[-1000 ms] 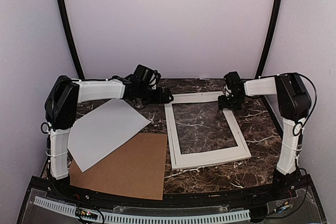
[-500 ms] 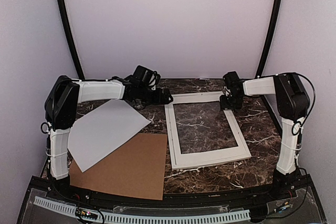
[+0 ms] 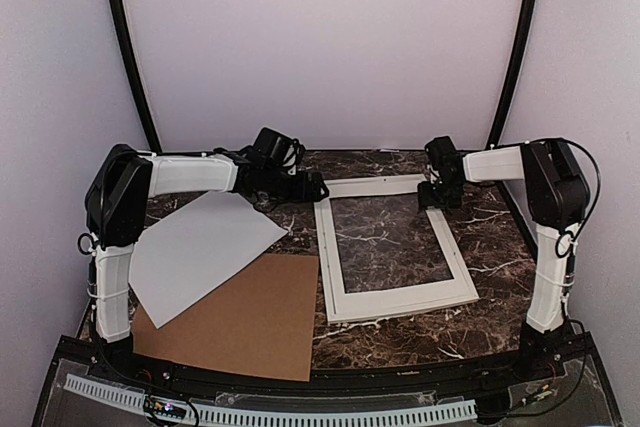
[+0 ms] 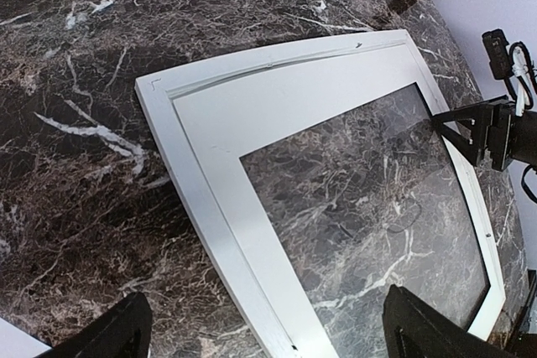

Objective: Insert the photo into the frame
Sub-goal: Pick up the photo from the backboard.

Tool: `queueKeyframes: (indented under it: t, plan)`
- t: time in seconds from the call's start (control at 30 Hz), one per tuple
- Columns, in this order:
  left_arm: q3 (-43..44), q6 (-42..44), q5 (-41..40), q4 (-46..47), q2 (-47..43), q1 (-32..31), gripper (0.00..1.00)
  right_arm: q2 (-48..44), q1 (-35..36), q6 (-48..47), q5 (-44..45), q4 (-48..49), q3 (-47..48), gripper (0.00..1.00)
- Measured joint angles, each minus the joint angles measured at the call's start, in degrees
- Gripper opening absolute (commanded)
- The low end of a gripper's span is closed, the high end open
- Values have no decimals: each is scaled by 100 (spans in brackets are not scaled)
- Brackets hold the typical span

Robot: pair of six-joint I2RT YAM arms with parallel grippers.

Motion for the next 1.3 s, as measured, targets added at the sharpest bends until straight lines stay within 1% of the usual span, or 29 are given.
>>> queueKeyframes:
  t: [0.17,0.2,0.3,0.4,0.5,0.67,0.77,0.9,0.97,1.07,1.17,1.3]
  plan:
    - [0,74,-105,-83,-35,0,99,-133,-7,-9,-155,-50,-26,74]
    - [-2,177,-275,-262,-192,0,99,-455,-7,-15,-280,-131,-79,75]
    - [-11,264,-404,-398,-328,57,99,-728,-4,-13,-413,-107,-173,75]
    - [-127,391,-542,-745,-708,225,99,-1303,33,28,-695,-144,-407,75]
    - [-299,450,-597,-1043,-1121,667,99,-1716,247,153,-1034,-70,-498,73]
    - [-667,455,-369,-1366,-1626,1847,99,-1838,1185,560,-1753,339,-511,71]
    - [-920,457,-70,-1443,-1668,2603,99,-1582,1930,866,-2175,605,-413,70]
    - [-1104,531,146,-1646,-1620,3211,99,-901,2699,1276,-2570,914,74,70]
    - [-1095,586,173,-1652,-1541,3346,99,-498,2968,1495,-2710,1078,380,70]
    - [-1005,660,133,-1676,-1272,3449,99,31,3189,1838,-2863,1246,765,69]
    - [-979,688,59,-1676,-949,3467,99,549,3272,2118,-2896,1261,1182,69]
    - [-1117,684,24,-1646,-822,3467,99,1180,3287,2413,-2879,1211,1720,67]
